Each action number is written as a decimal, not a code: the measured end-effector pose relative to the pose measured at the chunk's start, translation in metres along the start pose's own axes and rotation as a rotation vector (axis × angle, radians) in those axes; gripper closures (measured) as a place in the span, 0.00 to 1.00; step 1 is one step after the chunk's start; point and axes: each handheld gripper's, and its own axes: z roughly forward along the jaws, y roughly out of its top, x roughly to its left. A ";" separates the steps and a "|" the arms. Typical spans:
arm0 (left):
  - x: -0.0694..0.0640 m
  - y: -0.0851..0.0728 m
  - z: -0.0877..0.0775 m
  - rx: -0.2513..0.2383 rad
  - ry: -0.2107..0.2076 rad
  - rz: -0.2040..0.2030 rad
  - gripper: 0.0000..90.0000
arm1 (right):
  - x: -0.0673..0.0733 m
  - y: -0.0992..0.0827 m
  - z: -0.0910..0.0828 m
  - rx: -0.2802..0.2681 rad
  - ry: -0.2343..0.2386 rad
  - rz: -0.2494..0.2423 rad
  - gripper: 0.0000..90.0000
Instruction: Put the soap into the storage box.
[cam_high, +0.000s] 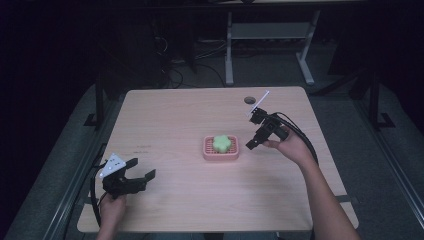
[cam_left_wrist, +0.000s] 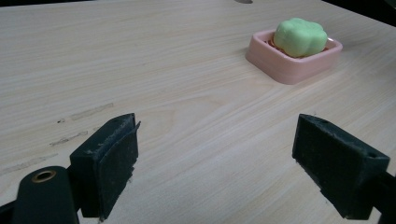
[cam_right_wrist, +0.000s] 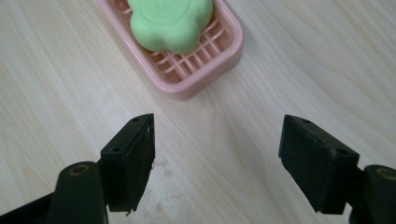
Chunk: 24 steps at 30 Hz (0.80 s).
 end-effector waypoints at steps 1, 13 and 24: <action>0.000 0.000 0.000 0.000 0.000 0.000 0.16 | 0.000 -0.001 -0.001 -0.001 0.000 0.001 0.30; 0.000 0.000 0.000 0.004 0.003 0.004 0.16 | -0.004 -0.018 -0.013 -0.003 -0.018 0.016 0.29; -0.001 0.000 0.000 0.007 0.002 0.003 0.16 | -0.006 -0.034 -0.013 -0.009 -0.013 0.035 0.29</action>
